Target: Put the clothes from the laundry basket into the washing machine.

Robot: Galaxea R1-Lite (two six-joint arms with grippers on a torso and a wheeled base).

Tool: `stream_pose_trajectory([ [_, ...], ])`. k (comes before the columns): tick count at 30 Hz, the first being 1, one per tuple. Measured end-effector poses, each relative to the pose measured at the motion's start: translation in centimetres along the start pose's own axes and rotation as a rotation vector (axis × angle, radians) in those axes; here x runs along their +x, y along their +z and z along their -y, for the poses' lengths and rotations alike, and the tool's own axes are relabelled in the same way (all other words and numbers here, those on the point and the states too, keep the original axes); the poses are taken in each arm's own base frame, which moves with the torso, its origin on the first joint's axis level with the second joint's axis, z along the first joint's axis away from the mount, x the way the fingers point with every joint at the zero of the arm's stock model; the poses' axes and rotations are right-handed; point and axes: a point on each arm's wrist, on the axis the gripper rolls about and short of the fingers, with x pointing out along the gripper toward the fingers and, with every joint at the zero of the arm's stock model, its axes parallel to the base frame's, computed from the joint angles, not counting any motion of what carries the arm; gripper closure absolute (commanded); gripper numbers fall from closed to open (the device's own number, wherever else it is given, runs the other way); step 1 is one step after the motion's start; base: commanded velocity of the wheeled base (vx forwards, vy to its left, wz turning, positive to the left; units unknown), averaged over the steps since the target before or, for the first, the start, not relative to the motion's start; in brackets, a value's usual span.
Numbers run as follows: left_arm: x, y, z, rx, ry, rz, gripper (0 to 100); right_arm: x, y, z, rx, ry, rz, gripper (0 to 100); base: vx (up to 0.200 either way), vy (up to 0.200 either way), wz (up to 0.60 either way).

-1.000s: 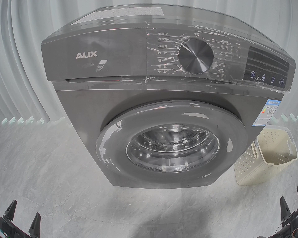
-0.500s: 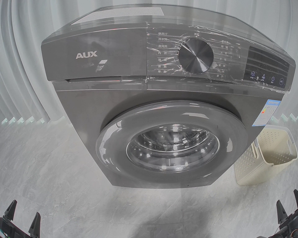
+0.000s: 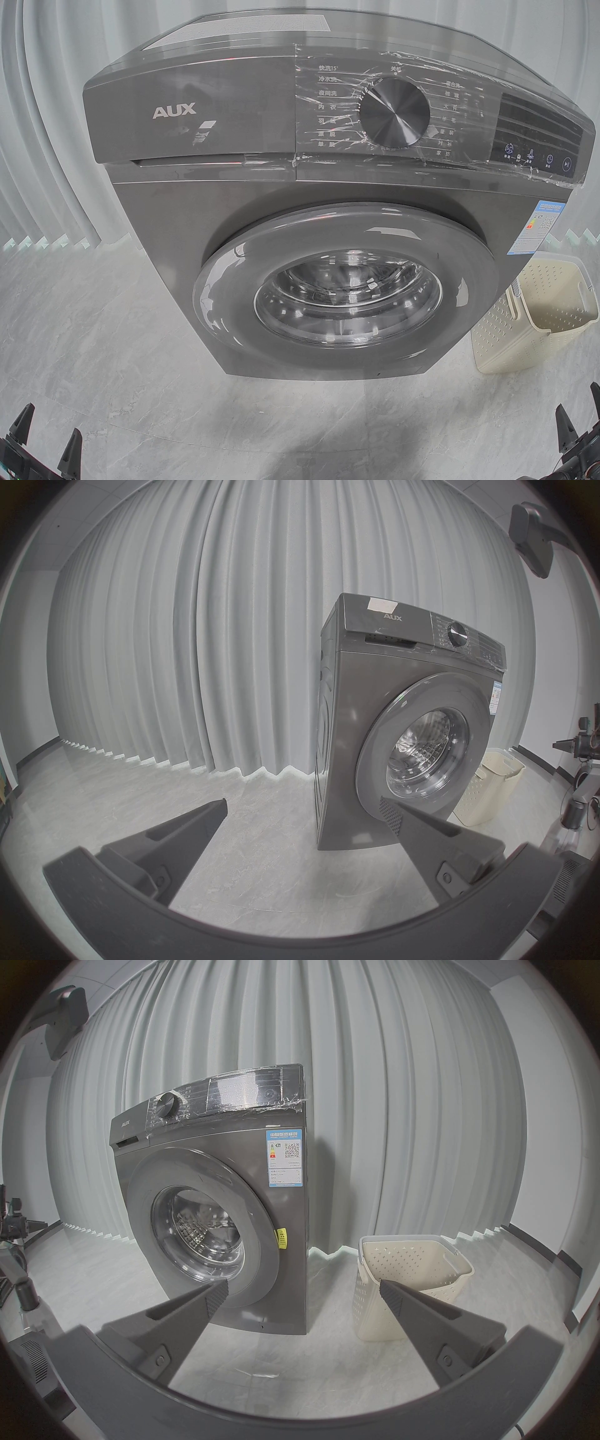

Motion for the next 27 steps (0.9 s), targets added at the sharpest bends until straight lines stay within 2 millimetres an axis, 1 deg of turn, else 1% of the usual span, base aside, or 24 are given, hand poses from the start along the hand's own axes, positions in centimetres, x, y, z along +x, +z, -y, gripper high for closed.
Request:
stream_pose_trajectory([
  [27, 0.0, 0.0, 0.01, 0.002, -0.004, 0.0, 0, 0.01, -0.01, 0.01, -0.002, -0.002, -0.002, 0, 0.0, 0.0, 0.0],
])
